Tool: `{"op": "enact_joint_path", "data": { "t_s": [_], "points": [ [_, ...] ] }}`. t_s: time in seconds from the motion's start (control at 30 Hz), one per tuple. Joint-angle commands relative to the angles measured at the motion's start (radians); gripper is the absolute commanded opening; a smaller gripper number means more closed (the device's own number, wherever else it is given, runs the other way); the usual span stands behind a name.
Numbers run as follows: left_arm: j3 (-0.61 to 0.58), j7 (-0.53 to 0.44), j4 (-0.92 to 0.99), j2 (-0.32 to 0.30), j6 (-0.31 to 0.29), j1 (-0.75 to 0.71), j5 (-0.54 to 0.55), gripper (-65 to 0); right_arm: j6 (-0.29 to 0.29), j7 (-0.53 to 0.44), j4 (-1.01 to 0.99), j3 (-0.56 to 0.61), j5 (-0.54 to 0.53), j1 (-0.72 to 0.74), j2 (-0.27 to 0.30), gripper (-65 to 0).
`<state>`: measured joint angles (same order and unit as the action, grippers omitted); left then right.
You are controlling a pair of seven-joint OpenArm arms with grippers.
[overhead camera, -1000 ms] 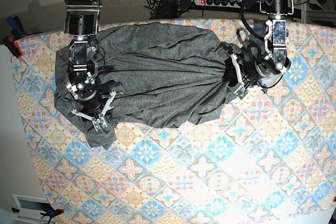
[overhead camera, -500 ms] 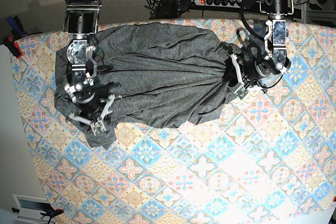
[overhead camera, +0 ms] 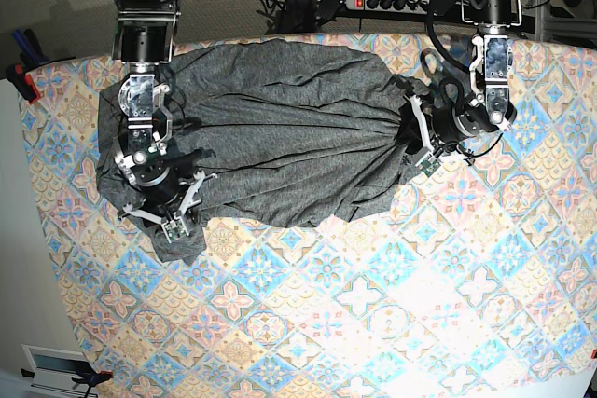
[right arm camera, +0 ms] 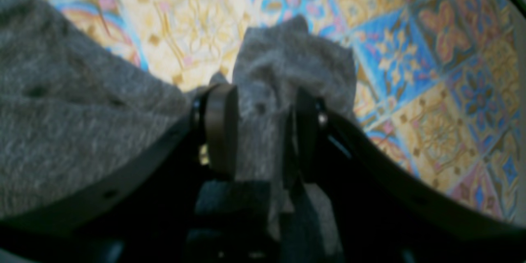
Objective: Layout the t-shirt on the table in an organized manner, then fold the t-shirt properly
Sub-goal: 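Grasp the shirt's loose end with the right gripper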
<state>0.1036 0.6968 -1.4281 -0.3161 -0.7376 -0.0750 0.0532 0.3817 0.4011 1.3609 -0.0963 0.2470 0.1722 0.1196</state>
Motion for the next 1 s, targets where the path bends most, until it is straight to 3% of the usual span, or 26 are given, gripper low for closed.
{"op": "enact_joint_path", "data": {
  "t_s": [0.0, 0.7, 0.97],
  "points": [
    [-0.003, 0.226, 0.029, -0.015, 0.039, -0.033, -0.201, -52.8, -0.007, -0.023, 0.018, -0.003, -0.007, 0.019, 0.007, -43.6],
    [-0.003, 0.226, 0.029, -0.015, 0.039, -0.038, -0.201, -52.8, -0.007, -0.026, 0.018, -0.003, -0.007, 0.019, 0.009, -44.1],
    [-0.003, 0.226, 0.029, -0.015, 0.039, -0.038, -0.201, -52.8, -0.007, -0.026, -0.007, -0.007, -0.007, 0.019, 0.01, -51.7]
  ]
}}
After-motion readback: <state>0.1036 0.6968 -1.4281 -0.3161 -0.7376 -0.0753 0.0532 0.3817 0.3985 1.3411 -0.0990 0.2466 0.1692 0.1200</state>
